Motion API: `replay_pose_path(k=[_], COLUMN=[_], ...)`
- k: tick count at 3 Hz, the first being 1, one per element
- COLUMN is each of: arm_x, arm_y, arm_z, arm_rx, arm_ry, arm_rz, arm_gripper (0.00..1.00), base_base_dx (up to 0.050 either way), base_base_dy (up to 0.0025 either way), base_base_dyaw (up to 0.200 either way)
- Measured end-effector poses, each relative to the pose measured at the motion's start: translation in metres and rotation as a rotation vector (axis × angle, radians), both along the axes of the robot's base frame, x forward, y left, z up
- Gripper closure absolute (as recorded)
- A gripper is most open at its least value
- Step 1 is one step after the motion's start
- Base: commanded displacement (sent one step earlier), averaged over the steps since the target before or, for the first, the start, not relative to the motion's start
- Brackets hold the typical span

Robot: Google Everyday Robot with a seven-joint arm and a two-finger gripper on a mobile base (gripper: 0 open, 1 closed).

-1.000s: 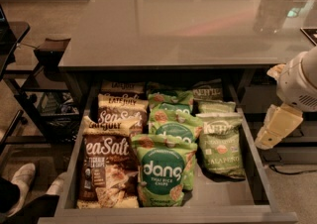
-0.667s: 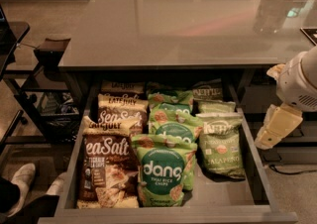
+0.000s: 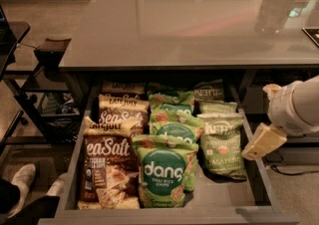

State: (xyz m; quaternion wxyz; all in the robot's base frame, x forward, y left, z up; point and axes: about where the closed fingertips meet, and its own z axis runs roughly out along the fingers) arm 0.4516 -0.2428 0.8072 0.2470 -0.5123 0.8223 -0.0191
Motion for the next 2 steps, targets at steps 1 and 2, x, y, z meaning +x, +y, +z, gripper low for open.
replay_pose_path(k=[1,2], arm_x=[0.009,0.018], arm_y=[0.005,0.012], arm_z=[-0.029,-0.059], arm_rx=[0.041,0.08], arm_ry=[-0.054,-0.071], arm_rz=[-0.012,-0.004], arm_gripper=[0.0,0.0], base_base_dx=[0.0,0.0], base_base_dy=[0.0,0.0], base_base_dyaw=[0.0,0.0])
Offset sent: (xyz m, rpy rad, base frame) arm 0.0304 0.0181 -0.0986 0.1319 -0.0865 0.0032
